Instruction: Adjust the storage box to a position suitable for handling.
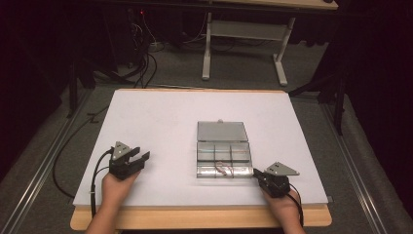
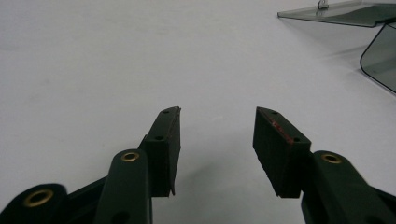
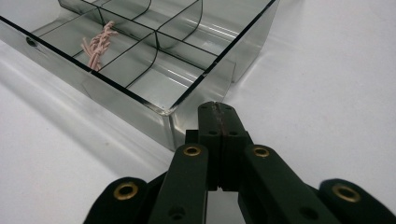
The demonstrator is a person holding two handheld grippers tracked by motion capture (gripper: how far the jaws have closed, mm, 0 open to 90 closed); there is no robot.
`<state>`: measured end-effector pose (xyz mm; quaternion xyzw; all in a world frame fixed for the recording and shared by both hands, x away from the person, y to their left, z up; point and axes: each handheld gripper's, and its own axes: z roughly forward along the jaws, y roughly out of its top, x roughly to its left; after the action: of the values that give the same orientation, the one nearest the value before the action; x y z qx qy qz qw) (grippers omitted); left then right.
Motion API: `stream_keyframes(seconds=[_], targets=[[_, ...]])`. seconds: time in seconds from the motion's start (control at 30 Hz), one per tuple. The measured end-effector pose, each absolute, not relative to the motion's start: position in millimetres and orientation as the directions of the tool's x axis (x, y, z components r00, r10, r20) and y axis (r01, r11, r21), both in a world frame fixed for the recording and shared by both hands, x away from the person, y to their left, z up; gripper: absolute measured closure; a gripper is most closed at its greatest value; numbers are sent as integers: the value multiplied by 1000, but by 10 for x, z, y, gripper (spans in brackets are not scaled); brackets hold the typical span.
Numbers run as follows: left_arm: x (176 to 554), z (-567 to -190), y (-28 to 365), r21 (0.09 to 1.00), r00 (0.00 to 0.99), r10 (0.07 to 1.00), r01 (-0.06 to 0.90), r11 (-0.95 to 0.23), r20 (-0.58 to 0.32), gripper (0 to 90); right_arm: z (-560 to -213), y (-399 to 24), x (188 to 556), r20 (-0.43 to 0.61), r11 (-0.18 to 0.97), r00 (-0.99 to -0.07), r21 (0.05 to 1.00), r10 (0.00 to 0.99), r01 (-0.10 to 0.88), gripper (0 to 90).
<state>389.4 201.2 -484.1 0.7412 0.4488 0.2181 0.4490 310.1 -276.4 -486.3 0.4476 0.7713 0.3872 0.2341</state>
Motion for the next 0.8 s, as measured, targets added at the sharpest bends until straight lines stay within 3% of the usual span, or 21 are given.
stream_keyframes(seconds=[0.07,0.23,0.37,0.47,0.8], targets=[[3905,-4809,1931,865,516,849,472,-169,-116,544,-4865,-2772,3105,-11,298,-493,808,870,508,900],[3990,-4694,1600,871,559,824,447,-202,-96,567,-4865,-2778,3110,1,289,-492,807,871,514,900],[4140,-4678,1334,865,610,787,440,-241,-91,682,-4865,-2788,3117,2,286,-489,810,872,513,900],[4245,-4710,1204,859,618,779,451,-244,-103,712,-4863,-2799,3117,12,272,-480,812,877,516,900],[4529,-4804,811,823,651,752,480,-304,-102,720,-4862,-2808,3110,5,263,-466,821,885,507,900]])
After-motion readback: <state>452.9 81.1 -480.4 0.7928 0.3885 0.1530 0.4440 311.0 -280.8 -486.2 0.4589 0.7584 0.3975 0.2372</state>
